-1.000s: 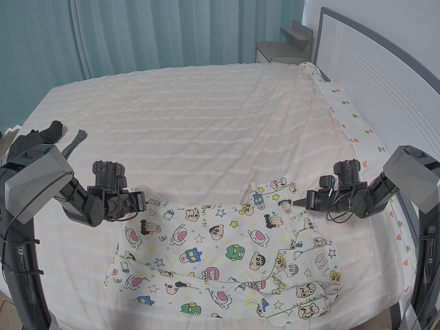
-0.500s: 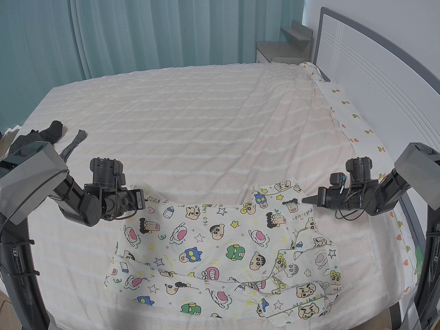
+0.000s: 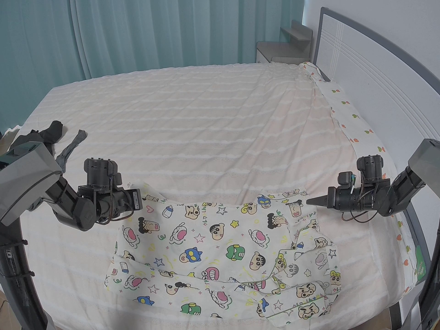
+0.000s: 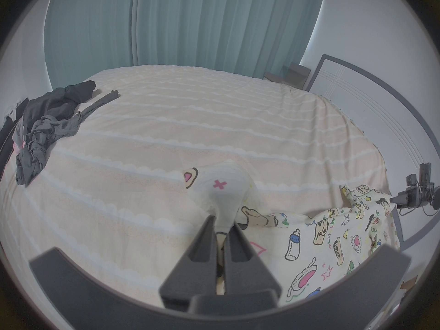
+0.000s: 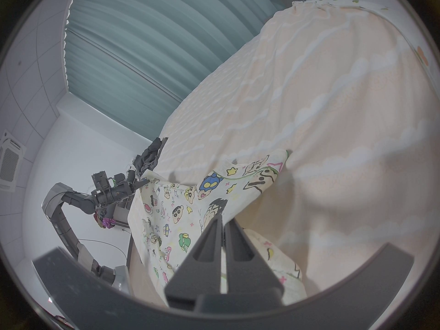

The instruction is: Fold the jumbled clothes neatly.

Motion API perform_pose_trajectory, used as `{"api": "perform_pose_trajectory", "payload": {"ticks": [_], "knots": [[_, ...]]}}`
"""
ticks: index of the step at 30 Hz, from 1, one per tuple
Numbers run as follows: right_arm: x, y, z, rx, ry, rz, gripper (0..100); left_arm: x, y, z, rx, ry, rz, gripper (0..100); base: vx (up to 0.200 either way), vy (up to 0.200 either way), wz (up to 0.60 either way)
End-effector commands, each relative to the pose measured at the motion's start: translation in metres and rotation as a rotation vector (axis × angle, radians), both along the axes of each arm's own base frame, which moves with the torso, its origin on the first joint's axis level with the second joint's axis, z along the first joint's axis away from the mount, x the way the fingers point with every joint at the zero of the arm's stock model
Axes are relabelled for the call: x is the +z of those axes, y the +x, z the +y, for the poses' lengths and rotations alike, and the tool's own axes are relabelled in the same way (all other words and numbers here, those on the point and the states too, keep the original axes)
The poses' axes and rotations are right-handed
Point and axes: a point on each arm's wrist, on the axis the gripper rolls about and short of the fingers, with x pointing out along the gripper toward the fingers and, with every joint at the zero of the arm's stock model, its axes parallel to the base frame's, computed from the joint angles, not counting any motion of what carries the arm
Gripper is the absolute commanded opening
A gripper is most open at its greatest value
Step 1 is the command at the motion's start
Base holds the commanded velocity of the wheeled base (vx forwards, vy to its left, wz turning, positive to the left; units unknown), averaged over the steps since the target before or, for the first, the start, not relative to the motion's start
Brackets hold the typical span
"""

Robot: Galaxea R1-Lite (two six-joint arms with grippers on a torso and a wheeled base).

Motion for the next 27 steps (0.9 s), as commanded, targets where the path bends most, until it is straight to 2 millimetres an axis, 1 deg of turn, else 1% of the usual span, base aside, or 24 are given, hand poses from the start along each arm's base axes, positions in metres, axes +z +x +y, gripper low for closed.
{"api": "perform_pose_trajectory", "payload": {"ticks": [1,6,9,10,13,15,17,19,20,21,27], "knots": [[0.009,-0.010,-0.006,-0.002,0.008,-0.010,0,0.009,-0.009,0.001,-0.006,-0.004,-0.018,0,0.000,0.000,0.00],[0.003,-0.026,-0.011,0.023,0.033,-0.015,0,0.016,-0.024,0.001,-0.039,-0.017,-0.011,0,0.000,0.000,0.00],[0.001,-0.027,-0.011,0.025,0.033,-0.016,0,0.017,-0.027,0.001,-0.051,-0.021,-0.010,0,0.000,0.000,0.00],[-0.003,-0.032,-0.012,0.026,0.032,-0.018,0,0.019,-0.034,0.001,-0.082,-0.017,-0.007,0,0.000,0.000,0.00],[-0.008,-0.042,-0.013,0.028,0.030,-0.001,0,0.017,-0.045,0.003,-0.106,0.017,0.011,0,0.000,0.000,0.00],[-0.008,-0.042,-0.013,0.028,0.030,-0.001,0,0.017,-0.045,0.003,-0.106,0.017,0.011,0,0.000,0.000,0.00],[-0.013,-0.053,-0.017,0.052,0.016,-0.013,0,0.021,-0.055,0.004,-0.115,0.027,0.010,0,0.000,0.000,0.00],[-0.015,-0.060,-0.020,0.061,0.018,-0.004,0,0.022,-0.062,0.004,-0.121,0.029,0.014,0,0.000,0.000,0.00],[-0.015,-0.060,-0.020,0.061,0.018,-0.004,0,0.022,-0.062,0.004,-0.121,0.029,0.014,0,0.000,0.000,0.00],[-0.016,-0.065,-0.020,0.068,0.013,-0.002,0,0.022,-0.068,0.002,-0.134,0.035,0.022,0,0.000,0.000,0.00],[-0.018,-0.082,-0.022,0.098,-0.007,0.002,0,0.017,-0.092,0.002,-0.199,0.084,0.058,0,0.000,0.000,0.00]]}}
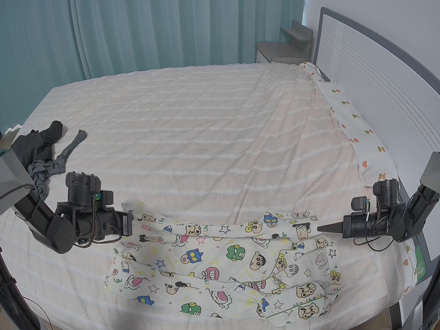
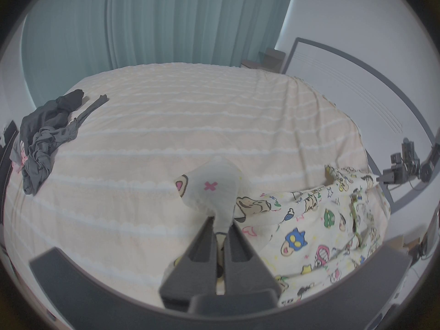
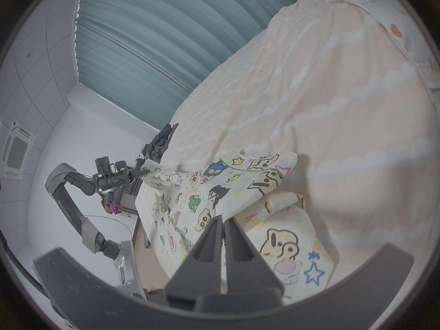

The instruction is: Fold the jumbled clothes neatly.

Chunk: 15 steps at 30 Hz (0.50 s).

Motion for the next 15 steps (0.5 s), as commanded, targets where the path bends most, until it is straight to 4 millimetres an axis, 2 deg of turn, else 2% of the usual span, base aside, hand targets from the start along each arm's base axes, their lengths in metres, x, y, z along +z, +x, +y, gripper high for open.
{"api": "perform_pose_trajectory", "payload": {"ticks": [1,15], "knots": [[-0.001,-0.016,-0.003,0.013,-0.012,0.007,0,0.003,-0.020,0.000,-0.043,0.018,0.007,0,0.000,0.000,0.00],[-0.020,-0.053,-0.012,0.075,-0.051,0.047,0,-0.016,-0.057,0.006,-0.076,0.062,0.078,0,0.000,0.000,0.00]]}}
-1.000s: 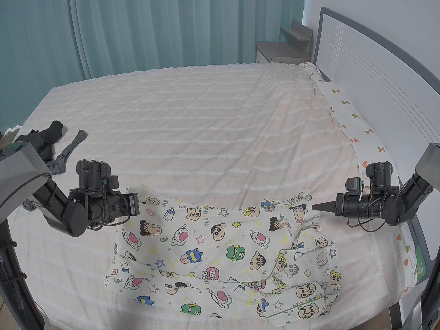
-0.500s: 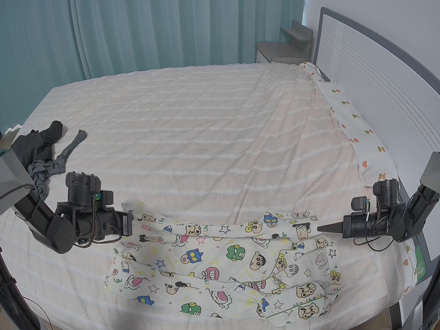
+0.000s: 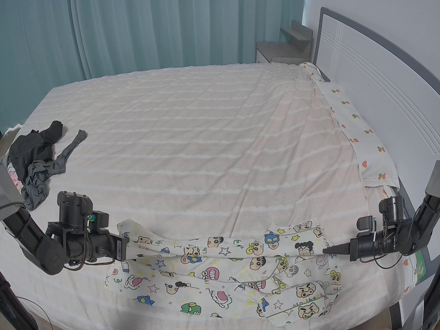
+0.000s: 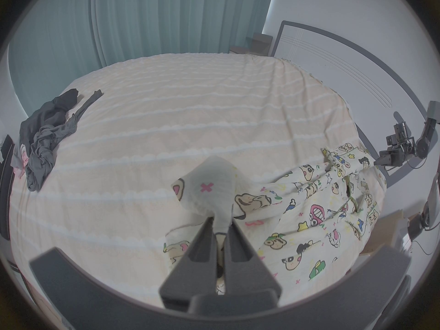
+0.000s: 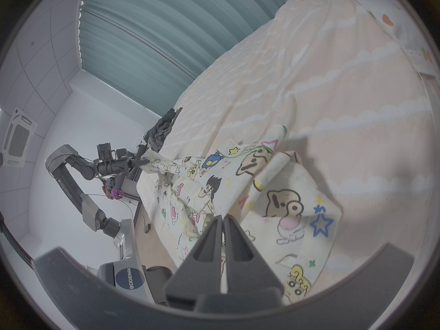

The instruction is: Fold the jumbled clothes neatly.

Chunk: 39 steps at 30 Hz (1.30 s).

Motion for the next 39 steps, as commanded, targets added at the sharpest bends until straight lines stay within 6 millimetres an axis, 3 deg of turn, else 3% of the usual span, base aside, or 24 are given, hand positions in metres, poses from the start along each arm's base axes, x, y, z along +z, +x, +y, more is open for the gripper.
{"api": "perform_pose_trajectory", "payload": {"ticks": [1,20,27,28,33,34,39], "knots": [[-0.005,-0.009,-0.004,-0.003,0.001,0.028,0,-0.005,-0.011,0.002,-0.001,0.004,0.020,0,0.000,0.000,0.00],[-0.018,-0.033,-0.009,0.006,0.011,0.102,0,-0.031,-0.046,0.006,-0.036,0.015,0.123,0,0.000,0.000,0.00],[-0.010,-0.025,-0.015,-0.015,0.009,0.036,0,-0.036,-0.050,0.006,-0.068,0.051,0.140,0,0.000,0.000,0.00],[-0.004,-0.019,-0.015,-0.019,0.007,-0.004,100,-0.036,-0.050,0.006,-0.068,0.051,0.139,0,0.000,0.000,0.00],[0.015,0.003,-0.015,-0.056,0.026,-0.070,100,-0.035,-0.049,0.006,-0.067,0.048,0.124,0,0.000,0.000,0.00],[0.022,0.017,-0.011,-0.084,0.039,-0.071,100,-0.035,-0.049,0.006,-0.067,0.047,0.116,0,0.000,0.000,0.00],[0.023,0.040,0.003,-0.128,-0.008,-0.078,100,-0.035,-0.048,0.006,-0.066,0.045,0.101,0,0.000,0.000,0.00]]}}
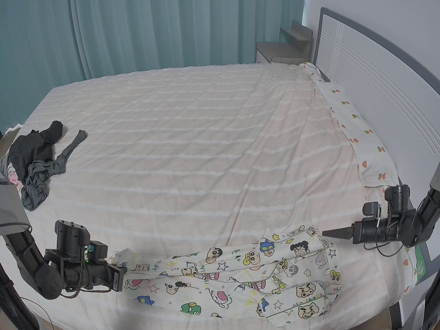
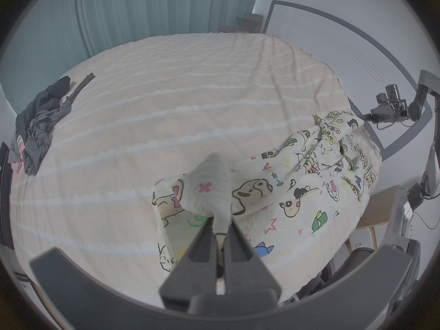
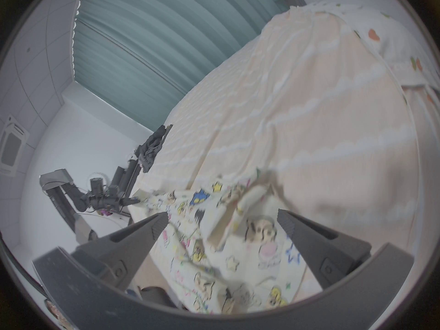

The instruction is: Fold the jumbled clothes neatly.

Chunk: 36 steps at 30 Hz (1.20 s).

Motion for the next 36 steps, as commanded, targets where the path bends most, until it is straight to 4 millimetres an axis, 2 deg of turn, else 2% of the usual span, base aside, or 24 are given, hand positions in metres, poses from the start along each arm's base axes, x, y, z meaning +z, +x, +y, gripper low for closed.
{"api": "perform_pose_trajectory", "payload": {"ticks": [1,8,15,22,36], "knots": [[0.008,0.027,0.017,-0.001,-0.025,-0.049,100,-0.001,0.001,0.000,0.001,-0.001,-0.005,0,0.000,0.000,0.00],[0.002,0.030,0.032,0.041,-0.029,-0.036,100,-0.001,0.001,-0.002,-0.009,-0.002,-0.008,0,0.000,0.000,0.00],[0.000,0.029,0.034,0.027,-0.048,-0.034,100,0.000,0.002,-0.004,-0.014,-0.005,-0.023,0,0.000,0.000,0.00],[0.003,0.015,0.035,0.030,-0.056,-0.015,100,0.000,0.001,-0.003,-0.011,-0.007,-0.020,0,0.000,0.000,0.00],[-0.002,0.006,0.060,0.114,-0.064,0.011,100,0.000,0.001,-0.003,-0.011,-0.008,-0.026,0,0.000,0.000,0.00]]}}
